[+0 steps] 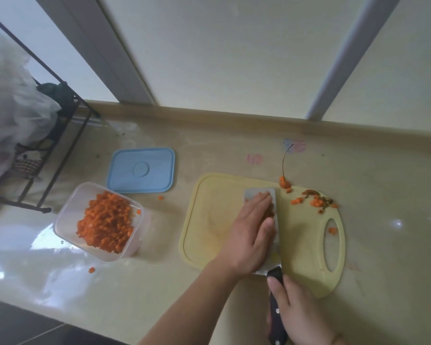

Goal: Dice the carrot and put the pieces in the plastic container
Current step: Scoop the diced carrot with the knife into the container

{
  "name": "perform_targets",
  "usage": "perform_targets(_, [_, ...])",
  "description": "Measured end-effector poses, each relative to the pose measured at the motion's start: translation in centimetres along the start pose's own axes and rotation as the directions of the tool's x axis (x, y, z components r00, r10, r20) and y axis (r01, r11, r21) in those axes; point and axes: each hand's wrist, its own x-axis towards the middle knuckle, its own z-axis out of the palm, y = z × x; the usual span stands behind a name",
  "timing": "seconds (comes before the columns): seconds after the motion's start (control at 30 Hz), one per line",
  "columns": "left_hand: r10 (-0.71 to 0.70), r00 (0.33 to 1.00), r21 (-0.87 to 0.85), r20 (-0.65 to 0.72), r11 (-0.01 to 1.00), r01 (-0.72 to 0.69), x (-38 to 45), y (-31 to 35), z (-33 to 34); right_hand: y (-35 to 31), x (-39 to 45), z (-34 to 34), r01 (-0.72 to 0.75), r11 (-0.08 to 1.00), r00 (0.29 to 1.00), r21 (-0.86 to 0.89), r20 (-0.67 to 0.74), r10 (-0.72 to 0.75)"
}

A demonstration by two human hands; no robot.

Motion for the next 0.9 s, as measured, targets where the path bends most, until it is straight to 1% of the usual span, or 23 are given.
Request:
perform_targets(0.07, [0.064,0.998,0.102,0.014,0.993,-0.065,-0.4,-0.1,0.5,-0.2,-0.2,-0.4,-0.019,1.000,1.000,0.017,0.022,0.019])
perform_targets(0.17, [0.189,0.982,0.292,0.011,0.939,-0.184,-0.5,-0.4,0.6,-0.3,-0.8,-0.7,-0.025,0.999,1.000,0.046,0.020,0.024])
perform_targets(0.27, [0.239,0.964,0.387,0.112,0.883,-0.264,0.0,0.0,-0.3,-1.2,-1.5,-1.0,0.054,0.992,0.998,0.115,0.002,-0.055])
perform_targets(0.33, [0.256,0.949,0.440,0.184,0.842,-0.312,0.2,0.3,-1.1,-2.1,-2.1,-1.5,0.134,0.981,0.990,0.139,-0.068,-0.126])
perform_targets(0.37, [0.263,0.943,0.465,0.203,0.822,-0.329,0.2,0.6,-1.6,-2.7,-2.7,-1.9,0.158,0.980,0.984,0.120,-0.104,-0.146])
perform_targets(0.4, [0.263,0.942,0.485,0.207,0.809,-0.333,0.1,0.9,-2.2,-3.2,-2.9,-2.4,0.149,0.982,0.984,0.112,-0.119,-0.136])
perform_targets(0.43, [0.256,0.947,0.500,0.193,0.805,-0.320,0.0,1.1,-2.9,-3.6,-3.2,-2.6,0.142,0.987,0.984,0.071,-0.121,-0.133])
perform_targets(0.47, [0.245,0.956,0.510,0.163,0.808,-0.294,-0.1,1.3,-3.8,-4.0,-3.2,-2.7,0.175,0.984,0.984,0.046,-0.051,-0.173])
perform_targets(0.5, [0.236,0.964,0.521,0.127,0.811,-0.267,-0.4,1.6,-4.7,-4.5,-3.3,-2.9,0.180,0.983,0.981,0.033,0.064,-0.182])
perform_targets(0.53, [0.232,0.969,0.534,0.081,0.811,-0.239,-0.7,1.8,-5.9,-5.3,-3.2,-3.2,0.165,0.985,0.974,0.049,0.147,-0.170])
perform_targets(0.57, [0.225,0.974,0.542,0.029,0.815,-0.205,-1.1,1.9,-7.2,-6.5,-2.9,-3.3,0.127,0.990,0.975,0.067,0.176,-0.137])
perform_targets(0.6, [0.206,0.978,0.538,-0.028,0.828,-0.159,-1.5,2.0,-8.7,-7.9,-2.5,-3.5,0.134,0.988,0.972,0.075,0.186,-0.146])
perform_targets(0.63, [0.174,0.981,0.524,-0.083,0.845,-0.105,-2.1,1.9,-10.2,-9.5,-2.2,-3.6,0.180,0.982,0.952,0.056,0.241,-0.189])
perform_targets(0.7, [0.118,0.975,0.502,-0.190,0.865,-0.007,-3.4,1.2,-13.5,-13.1,-1.8,-3.0,0.286,0.957,0.861,0.054,0.425,-0.281])
perform_targets(0.73, [0.095,0.966,0.498,-0.241,0.866,0.039,-4.2,0.6,-15.0,-14.8,-1.6,-2.4,0.310,0.947,0.806,0.086,0.505,-0.310])
perform_targets(0.77, [0.068,0.955,0.490,-0.289,0.868,0.086,-4.9,-0.3,-16.5,-16.2,-1.3,-1.6,0.329,0.940,0.767,0.096,0.553,-0.325])
perform_targets(0.8, [0.038,0.943,0.473,-0.331,0.871,0.132,-5.6,-1.3,-17.8,-17.7,-1.0,-0.9,0.362,0.928,0.736,0.091,0.584,-0.344])
perform_targets(0.9, [-0.030,0.896,0.412,-0.444,0.881,0.233,-7.2,-4.1,-20.5,-21.2,-0.3,1.4,0.460,0.887,0.688,0.032,0.619,-0.379])
